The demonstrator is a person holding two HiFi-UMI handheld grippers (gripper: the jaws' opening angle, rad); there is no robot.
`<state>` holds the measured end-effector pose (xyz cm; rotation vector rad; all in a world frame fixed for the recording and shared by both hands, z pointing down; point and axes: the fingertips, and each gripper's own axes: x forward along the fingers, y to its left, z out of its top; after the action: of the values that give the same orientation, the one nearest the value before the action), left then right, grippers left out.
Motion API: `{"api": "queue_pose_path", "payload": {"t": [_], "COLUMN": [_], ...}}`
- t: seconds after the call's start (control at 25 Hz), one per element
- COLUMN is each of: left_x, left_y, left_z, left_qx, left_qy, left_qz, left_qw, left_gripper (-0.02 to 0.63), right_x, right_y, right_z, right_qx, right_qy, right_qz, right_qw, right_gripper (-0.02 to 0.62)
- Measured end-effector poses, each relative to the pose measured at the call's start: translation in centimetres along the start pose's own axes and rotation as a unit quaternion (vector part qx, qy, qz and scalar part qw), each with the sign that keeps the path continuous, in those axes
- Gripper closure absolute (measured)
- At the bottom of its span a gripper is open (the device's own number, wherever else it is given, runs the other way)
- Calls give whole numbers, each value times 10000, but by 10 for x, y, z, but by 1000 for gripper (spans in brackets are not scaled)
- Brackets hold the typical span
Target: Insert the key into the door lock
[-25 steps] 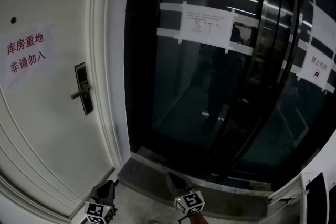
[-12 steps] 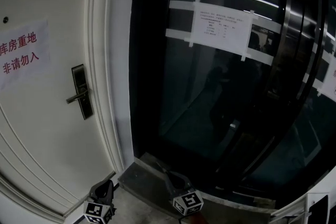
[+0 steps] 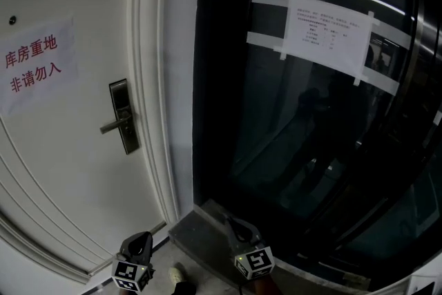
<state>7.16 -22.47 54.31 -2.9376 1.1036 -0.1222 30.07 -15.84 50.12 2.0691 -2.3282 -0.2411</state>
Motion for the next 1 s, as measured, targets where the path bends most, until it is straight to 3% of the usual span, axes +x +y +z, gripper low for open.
{"api": "queue_pose_path", "payload": {"t": [0.2, 0.52, 0.84, 1.0], "left_x": [20, 63, 95, 105], "left_y": [25, 77, 132, 156], "left_z": [3, 8, 10, 17], "left_qx": [3, -147, -307, -292], "left_qy": [-48, -149, -174, -216], "left_qz": [145, 465, 754, 865], "left_qw": [9999, 9987, 9965, 9956], "left_gripper": [604, 604, 604, 604], "right_x": [41, 125, 204, 241], "right_y": [-7, 10, 27, 46], "right_z": [14, 51, 69, 77], "right_qx": [-313, -1616, -2626, -3414], "right_qy": [-210, -309, -357, -670], "right_qz": [202, 683, 1110, 1262], "right_qw": [9991, 9840, 9578, 9290], "right_gripper": [584, 584, 584, 584]}}
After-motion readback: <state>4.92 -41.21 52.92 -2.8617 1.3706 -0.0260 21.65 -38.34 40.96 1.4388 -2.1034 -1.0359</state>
